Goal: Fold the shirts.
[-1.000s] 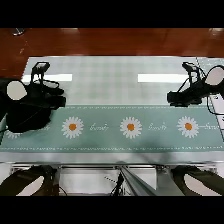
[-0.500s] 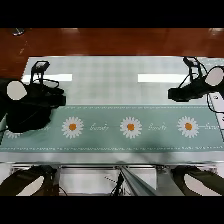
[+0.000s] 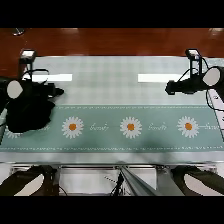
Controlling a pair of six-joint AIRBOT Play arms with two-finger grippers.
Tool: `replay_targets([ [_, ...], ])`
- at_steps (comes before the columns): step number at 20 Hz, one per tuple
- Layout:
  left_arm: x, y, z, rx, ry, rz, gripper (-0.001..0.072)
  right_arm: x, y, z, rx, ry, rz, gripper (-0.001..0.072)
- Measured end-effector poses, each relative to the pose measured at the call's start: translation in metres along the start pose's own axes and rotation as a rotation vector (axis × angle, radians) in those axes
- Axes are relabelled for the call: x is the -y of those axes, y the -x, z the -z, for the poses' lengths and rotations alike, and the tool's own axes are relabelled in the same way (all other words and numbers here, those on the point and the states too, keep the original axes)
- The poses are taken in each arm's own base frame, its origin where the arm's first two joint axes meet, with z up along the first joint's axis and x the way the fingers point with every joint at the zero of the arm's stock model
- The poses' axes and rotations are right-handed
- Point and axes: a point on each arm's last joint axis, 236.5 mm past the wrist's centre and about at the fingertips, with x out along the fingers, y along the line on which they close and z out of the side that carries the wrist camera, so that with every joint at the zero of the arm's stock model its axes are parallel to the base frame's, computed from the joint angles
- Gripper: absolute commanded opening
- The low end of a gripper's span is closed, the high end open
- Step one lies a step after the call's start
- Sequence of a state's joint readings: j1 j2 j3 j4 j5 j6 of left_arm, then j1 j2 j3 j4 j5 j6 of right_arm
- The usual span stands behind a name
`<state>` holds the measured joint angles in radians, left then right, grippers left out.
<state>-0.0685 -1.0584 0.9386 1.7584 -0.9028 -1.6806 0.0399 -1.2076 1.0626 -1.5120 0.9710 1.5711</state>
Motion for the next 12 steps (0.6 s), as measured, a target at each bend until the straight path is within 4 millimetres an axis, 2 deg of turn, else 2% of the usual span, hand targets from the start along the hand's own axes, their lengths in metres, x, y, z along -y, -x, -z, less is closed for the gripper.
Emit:
replay_targets([
  [3,-0.070,-0.014,0.026,-0.096,0.166,-0.135,0.0702,0.002,-0.010,0.011,-0.054,-0.001,0.007,0.0622],
  [5,-0.107,-0.025,0.051,-0.170,0.306,-0.193,0.0702,0.002,-0.013,0.015,-0.074,-0.007,0.007,0.0622],
  [8,-0.131,-0.048,0.084,-0.273,0.455,-0.208,0.0702,0.001,-0.016,0.019,-0.093,-0.019,0.001,0.0622],
  [11,-0.128,-0.075,0.111,-0.374,0.541,-0.178,0.0685,-0.004,-0.016,0.021,-0.103,-0.043,-0.020,0.0622],
  [12,-0.122,-0.083,0.118,-0.403,0.557,-0.155,0.0360,-0.008,-0.016,0.021,-0.105,-0.055,-0.033,0.0622],
])
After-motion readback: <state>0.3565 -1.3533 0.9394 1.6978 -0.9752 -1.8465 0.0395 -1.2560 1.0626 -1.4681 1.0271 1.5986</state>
